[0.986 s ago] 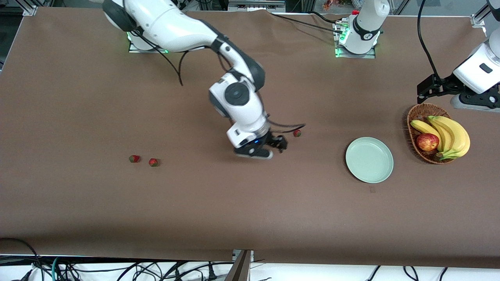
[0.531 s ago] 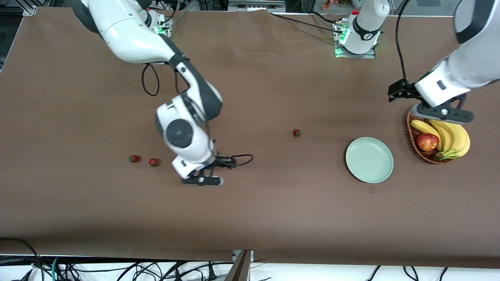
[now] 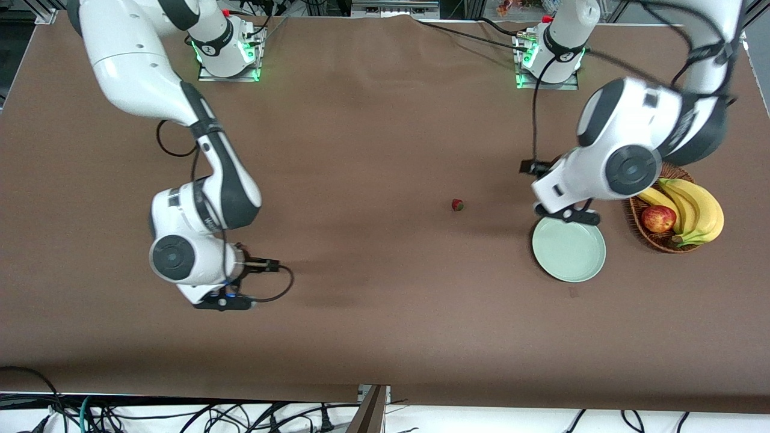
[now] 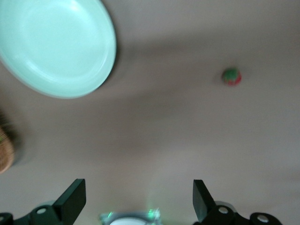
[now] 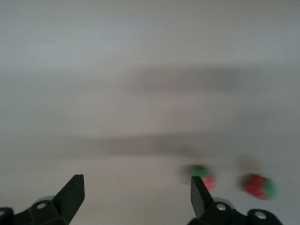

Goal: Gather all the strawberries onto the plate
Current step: 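Return the right gripper to the strawberries while the left gripper reaches the strawberry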

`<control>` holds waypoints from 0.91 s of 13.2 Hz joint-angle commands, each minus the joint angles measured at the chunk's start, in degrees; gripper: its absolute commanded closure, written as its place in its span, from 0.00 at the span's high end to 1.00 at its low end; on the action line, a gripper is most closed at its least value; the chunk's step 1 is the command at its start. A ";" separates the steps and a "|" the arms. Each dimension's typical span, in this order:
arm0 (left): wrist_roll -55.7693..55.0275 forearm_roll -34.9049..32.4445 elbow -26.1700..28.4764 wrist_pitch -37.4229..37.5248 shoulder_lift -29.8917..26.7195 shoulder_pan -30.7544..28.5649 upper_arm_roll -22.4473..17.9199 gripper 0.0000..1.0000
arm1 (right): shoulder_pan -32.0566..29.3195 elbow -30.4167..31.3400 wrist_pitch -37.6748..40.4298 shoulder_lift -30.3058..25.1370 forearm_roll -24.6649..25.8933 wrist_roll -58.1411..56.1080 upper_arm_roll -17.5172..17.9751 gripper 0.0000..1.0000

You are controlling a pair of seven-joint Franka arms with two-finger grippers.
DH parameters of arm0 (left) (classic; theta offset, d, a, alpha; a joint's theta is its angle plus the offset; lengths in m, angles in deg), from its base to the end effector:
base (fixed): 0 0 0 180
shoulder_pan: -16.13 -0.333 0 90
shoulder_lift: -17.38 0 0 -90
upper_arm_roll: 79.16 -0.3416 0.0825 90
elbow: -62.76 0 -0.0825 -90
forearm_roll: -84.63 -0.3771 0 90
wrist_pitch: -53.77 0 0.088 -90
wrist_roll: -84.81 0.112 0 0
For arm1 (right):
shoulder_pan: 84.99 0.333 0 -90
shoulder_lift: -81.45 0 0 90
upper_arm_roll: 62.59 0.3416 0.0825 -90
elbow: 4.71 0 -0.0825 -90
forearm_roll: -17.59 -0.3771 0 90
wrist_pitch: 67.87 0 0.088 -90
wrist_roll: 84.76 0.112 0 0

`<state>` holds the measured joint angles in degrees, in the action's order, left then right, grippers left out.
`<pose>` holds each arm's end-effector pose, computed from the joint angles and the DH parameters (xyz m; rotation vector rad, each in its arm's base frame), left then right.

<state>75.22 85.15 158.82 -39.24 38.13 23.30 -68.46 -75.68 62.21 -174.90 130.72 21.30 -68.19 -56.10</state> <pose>0.5807 -0.1766 0.3922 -3.0437 0.2195 0.6433 0.7359 0.1768 0.2787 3.1158 -0.0344 -0.2446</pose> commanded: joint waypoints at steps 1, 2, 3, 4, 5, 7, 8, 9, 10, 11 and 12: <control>-8.46 0.88 -1.40 -5.93 3.67 3.53 0.38 1.00 | -2.27 7.96 0.24 -5.23 0.68 -3.11 -1.74 1.00; -12.42 0.36 -1.23 -8.39 4.55 5.64 0.29 1.00 | -2.71 9.01 0.24 -5.67 0.68 -5.04 -2.62 1.00; -15.94 0.01 -0.36 -11.54 4.91 7.31 0.29 1.00 | -3.41 10.07 0.24 -6.37 0.68 -6.80 -3.32 1.00; -18.76 0.00 1.48 -15.75 4.91 8.46 0.29 1.00 | -4.46 11.73 0.07 -7.33 0.77 -8.29 -3.94 1.00; -20.35 0.00 4.02 -20.23 4.83 8.64 0.29 1.00 | -5.25 13.66 -0.54 -8.13 0.77 -9.70 -4.29 1.00; -21.07 0.00 12.00 -31.82 4.22 9.78 0.29 1.00 | -6.05 17.01 -1.34 -9.18 1.47 -11.64 -5.35 1.00; -21.07 0.00 15.96 -37.88 3.86 9.79 0.38 1.00 | -6.40 18.76 -1.86 -10.06 1.47 -11.65 -5.35 1.00; -21.07 0.00 18.87 -41.95 3.86 9.88 0.38 1.00 | -6.84 20.17 -2.83 -10.15 1.56 -11.74 -5.53 1.00; -21.07 -0.08 20.73 -44.68 3.86 10.05 0.38 1.00 | -7.02 21.75 -3.97 -10.15 1.56 -11.74 -5.79 1.00; -21.07 -0.17 22.14 -47.23 4.21 10.57 0.29 1.00 | -7.02 22.90 -5.20 -10.15 1.48 -11.65 -5.88 1.00; -21.07 -0.17 22.94 -49.78 4.56 10.67 0.29 1.00 | -7.11 23.52 -6.34 -10.15 1.39 -11.56 -5.79 1.00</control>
<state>54.67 85.15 178.86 -85.17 44.13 33.12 -67.75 -82.44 81.20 -178.46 123.10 22.02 -79.11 -62.17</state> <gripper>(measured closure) 0.000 0.000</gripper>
